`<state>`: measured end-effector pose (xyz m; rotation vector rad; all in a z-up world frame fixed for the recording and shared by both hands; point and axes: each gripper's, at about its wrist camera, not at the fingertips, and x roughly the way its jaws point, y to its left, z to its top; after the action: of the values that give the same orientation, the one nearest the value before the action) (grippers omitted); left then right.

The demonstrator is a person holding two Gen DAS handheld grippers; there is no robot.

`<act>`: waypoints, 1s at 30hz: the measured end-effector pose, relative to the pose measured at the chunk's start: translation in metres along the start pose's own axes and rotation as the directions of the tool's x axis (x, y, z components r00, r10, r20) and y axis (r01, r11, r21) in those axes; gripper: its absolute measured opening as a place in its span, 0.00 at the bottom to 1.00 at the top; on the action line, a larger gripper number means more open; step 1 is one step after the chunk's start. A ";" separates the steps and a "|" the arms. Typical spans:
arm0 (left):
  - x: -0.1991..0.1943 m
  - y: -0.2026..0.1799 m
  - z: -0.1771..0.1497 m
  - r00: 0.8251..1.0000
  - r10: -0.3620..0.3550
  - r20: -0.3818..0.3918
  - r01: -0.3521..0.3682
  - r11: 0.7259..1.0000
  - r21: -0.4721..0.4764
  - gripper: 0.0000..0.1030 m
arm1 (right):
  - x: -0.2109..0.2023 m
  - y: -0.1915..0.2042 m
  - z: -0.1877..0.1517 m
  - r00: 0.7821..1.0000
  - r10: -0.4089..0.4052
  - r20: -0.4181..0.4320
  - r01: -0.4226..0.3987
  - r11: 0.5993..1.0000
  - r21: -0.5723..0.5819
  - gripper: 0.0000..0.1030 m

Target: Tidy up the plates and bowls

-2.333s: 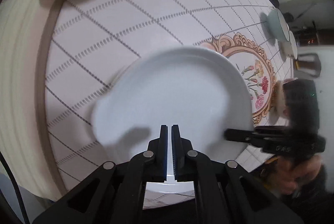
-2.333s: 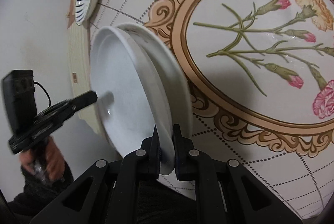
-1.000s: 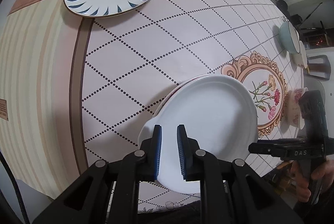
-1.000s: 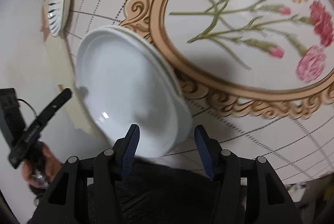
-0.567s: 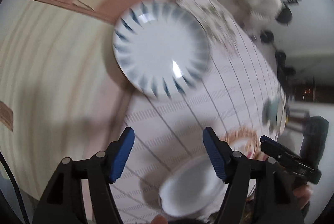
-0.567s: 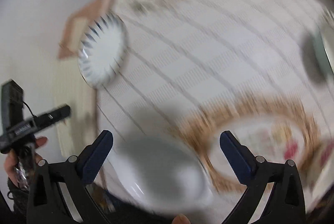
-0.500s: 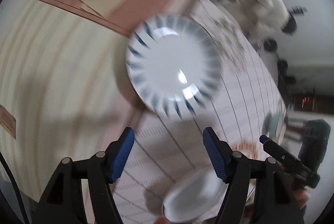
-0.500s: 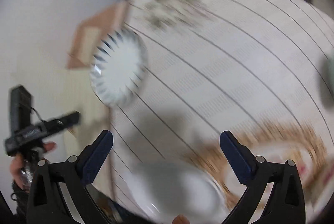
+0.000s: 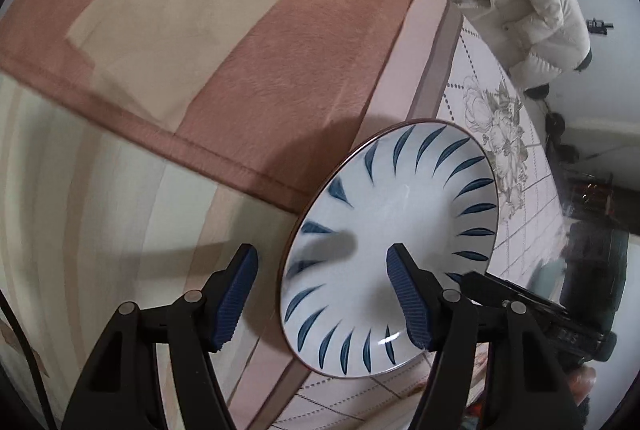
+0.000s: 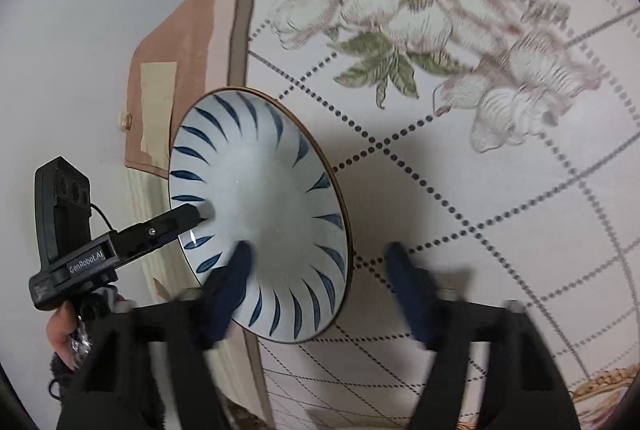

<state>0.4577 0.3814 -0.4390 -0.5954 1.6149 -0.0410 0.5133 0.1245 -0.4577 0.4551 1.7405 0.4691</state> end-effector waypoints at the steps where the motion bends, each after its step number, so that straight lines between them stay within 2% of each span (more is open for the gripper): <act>1: 0.001 -0.005 0.002 1.000 0.000 -0.010 0.000 1.000 0.026 0.45 | 0.001 0.001 0.002 1.000 0.009 -0.002 -0.009 1.000 -0.012 0.43; 3: 0.001 -0.012 0.003 0.999 0.037 -0.008 -0.036 0.998 0.056 0.43 | 0.007 0.002 0.004 1.000 -0.005 -0.023 0.004 1.000 -0.019 0.38; 5: -0.001 -0.011 0.003 0.998 0.063 0.007 -0.063 0.995 0.083 0.37 | 0.008 0.006 0.005 1.000 -0.014 -0.018 0.013 0.999 -0.042 0.37; 6: -0.002 -0.010 0.003 0.997 0.071 0.012 -0.072 0.993 0.088 0.32 | 0.009 0.006 0.005 1.000 -0.020 -0.016 0.020 0.999 -0.047 0.33; 7: -0.003 -0.006 0.003 0.996 0.084 0.023 -0.085 0.992 0.088 0.26 | 0.009 0.005 0.005 0.999 -0.031 -0.015 0.030 0.998 -0.051 0.24; 9: -0.004 0.001 0.002 0.995 0.091 0.035 -0.094 0.992 0.084 0.21 | 0.010 -0.001 0.005 0.999 -0.037 -0.014 0.037 0.999 -0.034 0.13; 11: -0.004 0.002 -0.001 0.995 0.087 0.045 -0.091 0.992 0.083 0.20 | 0.009 -0.005 0.004 1.000 -0.014 -0.018 0.013 0.999 -0.030 0.12; 19: -0.006 -0.012 -0.017 0.991 0.109 0.083 -0.117 0.987 0.110 0.14 | 0.002 -0.008 -0.005 1.000 -0.019 -0.006 0.018 0.998 -0.064 0.11; 30: -0.012 -0.032 -0.052 0.988 0.098 0.123 -0.114 0.985 0.128 0.12 | -0.025 -0.013 -0.041 0.999 -0.027 0.044 0.031 0.994 -0.105 0.11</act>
<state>0.4205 0.3419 -0.4084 -0.3993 1.5155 -0.0358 0.4773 0.0972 -0.4365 0.3610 1.6706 0.5248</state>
